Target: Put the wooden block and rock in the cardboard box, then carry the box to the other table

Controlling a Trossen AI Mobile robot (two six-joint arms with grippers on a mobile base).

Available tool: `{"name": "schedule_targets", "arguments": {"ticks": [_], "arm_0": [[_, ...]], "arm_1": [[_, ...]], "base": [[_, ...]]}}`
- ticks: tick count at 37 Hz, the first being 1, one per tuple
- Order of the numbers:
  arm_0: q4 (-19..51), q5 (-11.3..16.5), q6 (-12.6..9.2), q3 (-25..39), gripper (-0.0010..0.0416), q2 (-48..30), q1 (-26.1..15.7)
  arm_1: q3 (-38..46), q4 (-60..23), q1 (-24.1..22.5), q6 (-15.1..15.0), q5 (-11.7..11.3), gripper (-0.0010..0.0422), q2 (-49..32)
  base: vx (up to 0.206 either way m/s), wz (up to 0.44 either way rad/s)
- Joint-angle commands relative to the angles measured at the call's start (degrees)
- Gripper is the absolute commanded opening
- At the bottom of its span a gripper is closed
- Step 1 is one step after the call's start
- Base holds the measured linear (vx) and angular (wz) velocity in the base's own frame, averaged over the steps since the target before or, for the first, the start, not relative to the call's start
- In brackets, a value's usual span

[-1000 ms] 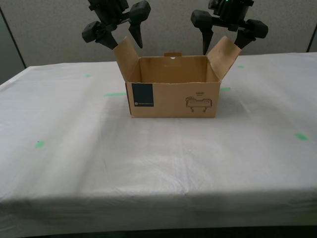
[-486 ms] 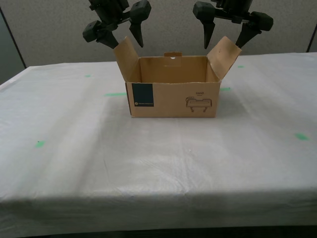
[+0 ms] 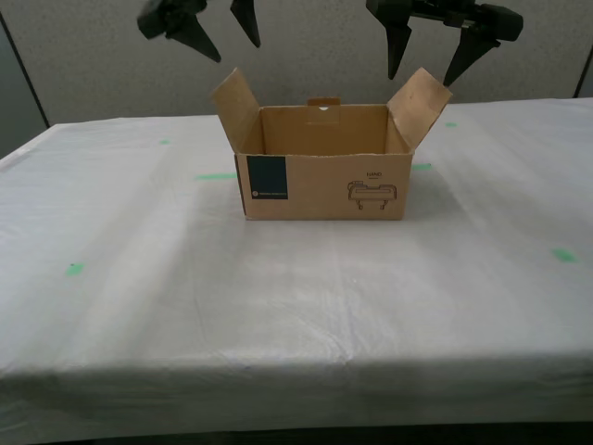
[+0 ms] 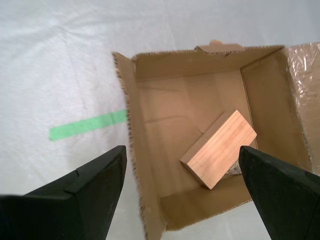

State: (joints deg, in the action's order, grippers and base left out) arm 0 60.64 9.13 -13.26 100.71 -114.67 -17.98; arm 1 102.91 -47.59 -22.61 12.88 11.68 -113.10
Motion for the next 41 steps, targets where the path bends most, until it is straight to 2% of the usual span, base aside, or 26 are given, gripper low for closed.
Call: {"name": "schedule_targets", "arguments": {"ticks": [1,3,8,12,21,32,41], "arm_0": [[0.1,-0.3,0.9,0.0,0.0389,1.2,0.0],[0.3,-0.3,1.4,0.0,0.039,1.7,0.0],[1.2,-0.3,2.1,0.0,0.039,3.3,0.0],[1.1,-0.3,2.8,-0.2,0.039,5.2,0.0],[1.1,-0.6,4.2,-0.3,0.0389,11.5,0.0],[1.1,-1.3,5.2,-0.3,0.0389,20.4,0.0],[0.6,-1.5,6.5,-0.3,0.0389,27.0,-0.1]], "arm_1": [[0.1,-0.9,-0.1,-0.1,-2.8,0.0304,2.7],[0.1,-1.8,-0.1,-0.1,-4.0,0.0304,4.2],[0.1,-3.8,-0.2,-1.2,-4.8,0.0305,7.8],[0.0,-4.3,-0.4,-1.7,-6.8,0.0305,10.4],[-3.9,-3.2,-0.6,-1.8,-7.0,0.0305,17.4],[-17.3,2.4,-0.7,-1.7,-8.3,0.0304,27.6],[-32.0,13.3,-0.7,-1.5,-8.8,0.0304,38.9]], "base": [[0.0,0.0],[0.0,0.0],[0.0,0.0],[0.0,0.0],[0.0,0.0],[0.0,0.0],[0.0,0.0]]}}
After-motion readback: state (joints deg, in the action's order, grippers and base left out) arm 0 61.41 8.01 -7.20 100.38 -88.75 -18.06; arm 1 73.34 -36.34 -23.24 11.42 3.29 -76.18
